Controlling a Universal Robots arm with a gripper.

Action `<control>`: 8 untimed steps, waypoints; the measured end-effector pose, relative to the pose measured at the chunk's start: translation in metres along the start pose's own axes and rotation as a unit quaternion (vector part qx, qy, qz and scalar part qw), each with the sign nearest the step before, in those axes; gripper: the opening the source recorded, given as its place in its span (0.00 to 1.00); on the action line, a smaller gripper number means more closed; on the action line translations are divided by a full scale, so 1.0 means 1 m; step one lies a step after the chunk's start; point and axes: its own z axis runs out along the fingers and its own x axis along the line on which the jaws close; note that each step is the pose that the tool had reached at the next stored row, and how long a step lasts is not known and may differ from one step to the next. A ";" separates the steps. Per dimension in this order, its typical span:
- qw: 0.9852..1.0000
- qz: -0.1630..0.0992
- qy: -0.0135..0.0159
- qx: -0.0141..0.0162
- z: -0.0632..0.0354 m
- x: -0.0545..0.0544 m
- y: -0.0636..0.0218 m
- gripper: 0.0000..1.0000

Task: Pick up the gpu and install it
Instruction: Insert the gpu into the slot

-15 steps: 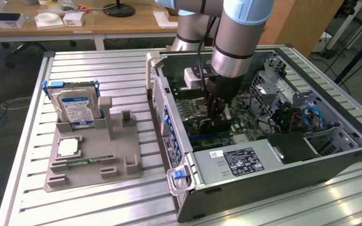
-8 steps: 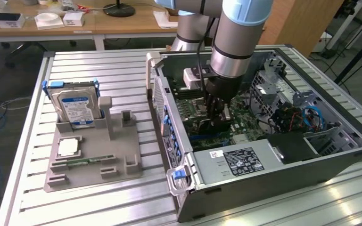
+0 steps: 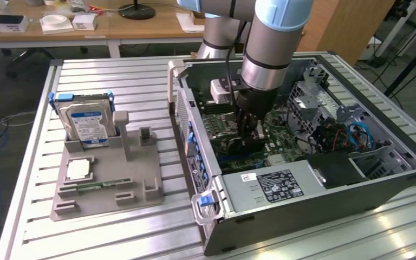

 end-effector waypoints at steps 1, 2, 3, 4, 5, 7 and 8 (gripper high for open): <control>1.000 0.000 0.000 0.000 0.0000 0.000 0.0000 0.26; 1.000 0.000 0.000 0.000 0.0000 0.000 0.0000 0.26; 1.000 0.000 0.000 0.000 0.0000 0.000 0.0000 0.26; 1.000 0.000 0.000 0.000 0.0000 0.000 0.0000 0.26; 1.000 0.000 0.000 0.000 0.0000 0.000 0.0000 0.26; 1.000 0.000 0.000 0.000 0.0000 0.000 0.0000 0.26; 1.000 0.000 0.000 0.000 0.0000 0.000 0.0000 0.26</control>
